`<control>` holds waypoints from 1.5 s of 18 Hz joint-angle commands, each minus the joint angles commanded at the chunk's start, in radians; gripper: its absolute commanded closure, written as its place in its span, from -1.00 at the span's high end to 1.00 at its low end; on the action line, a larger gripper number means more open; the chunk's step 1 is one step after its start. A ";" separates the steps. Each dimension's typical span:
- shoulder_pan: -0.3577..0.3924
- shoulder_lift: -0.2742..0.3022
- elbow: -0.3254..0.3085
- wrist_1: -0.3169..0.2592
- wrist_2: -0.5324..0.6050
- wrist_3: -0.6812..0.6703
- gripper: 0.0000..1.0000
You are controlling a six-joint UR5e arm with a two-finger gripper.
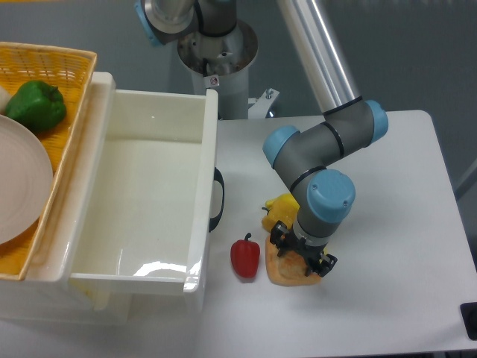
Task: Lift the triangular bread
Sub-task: 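Close the gripper on the bread slice's edge, then lift the gripped bread slice up off the table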
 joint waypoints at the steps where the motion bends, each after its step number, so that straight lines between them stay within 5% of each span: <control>1: 0.000 0.000 0.002 0.000 0.000 -0.008 -0.29; 6: 0.003 0.006 0.017 -0.002 -0.005 -0.011 -0.50; 16: 0.012 0.057 0.043 -0.015 -0.054 -0.006 -0.51; 24: 0.021 0.161 0.043 -0.101 -0.058 0.001 -0.51; 27: 0.023 0.198 0.040 -0.195 -0.057 0.015 -0.51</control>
